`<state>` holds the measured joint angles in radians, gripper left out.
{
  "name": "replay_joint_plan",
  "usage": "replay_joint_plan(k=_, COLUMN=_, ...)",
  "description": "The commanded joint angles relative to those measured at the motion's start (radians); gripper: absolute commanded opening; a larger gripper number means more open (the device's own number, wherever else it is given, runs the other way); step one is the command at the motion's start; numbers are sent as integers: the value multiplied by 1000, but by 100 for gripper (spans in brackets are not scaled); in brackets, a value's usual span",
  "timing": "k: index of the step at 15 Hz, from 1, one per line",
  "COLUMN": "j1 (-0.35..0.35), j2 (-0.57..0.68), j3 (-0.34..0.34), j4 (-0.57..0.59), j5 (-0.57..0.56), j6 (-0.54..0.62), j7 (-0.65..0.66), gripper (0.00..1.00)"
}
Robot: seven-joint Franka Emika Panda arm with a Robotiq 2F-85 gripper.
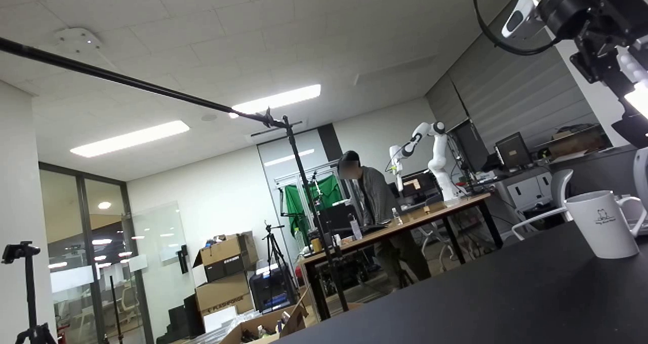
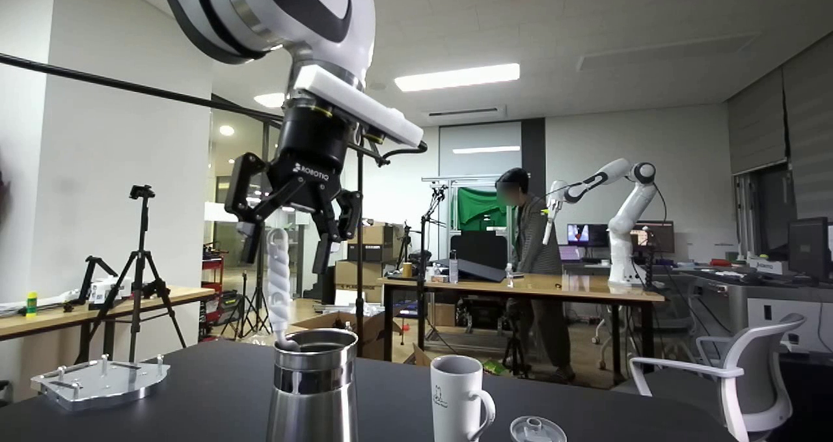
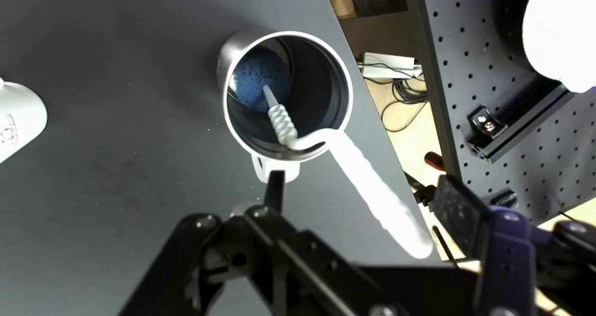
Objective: Move the brush inside the silver flask up and down
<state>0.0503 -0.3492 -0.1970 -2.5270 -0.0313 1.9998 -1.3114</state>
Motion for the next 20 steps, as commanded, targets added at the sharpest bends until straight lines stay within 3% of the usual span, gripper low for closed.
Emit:
replay_joint_plan(k=1, j1=-18, j2=24, j3=25, j4=44, j5=-34, j6=-25, j7=-51, gripper=63)
replay_joint_plan(k=3, j1=-19, j2=35, j3=36, j4=51, j5=-34, j6=-41, j7=-54, gripper=66)
replay_joint_plan(k=12, j1=-34, j2=38, j3=65, j4=62, j5=-52, j6=-72, j7=-16, gripper=2)
replay_joint_plan(k=14, j1=-61, j2=-9, j3=76, j4=32, j5=-64, j6=1, j7=95, gripper=0)
replay_joint_plan(k=15, j1=-67, j2=-35, j3=76, j4=15, j5=-59, j6=19, j7=124, gripper=4)
replay_joint_plan(k=20, j1=-83, j2=-130, j3=85, j4=-41, j5=-39, j6=62, j7=324, gripper=4)
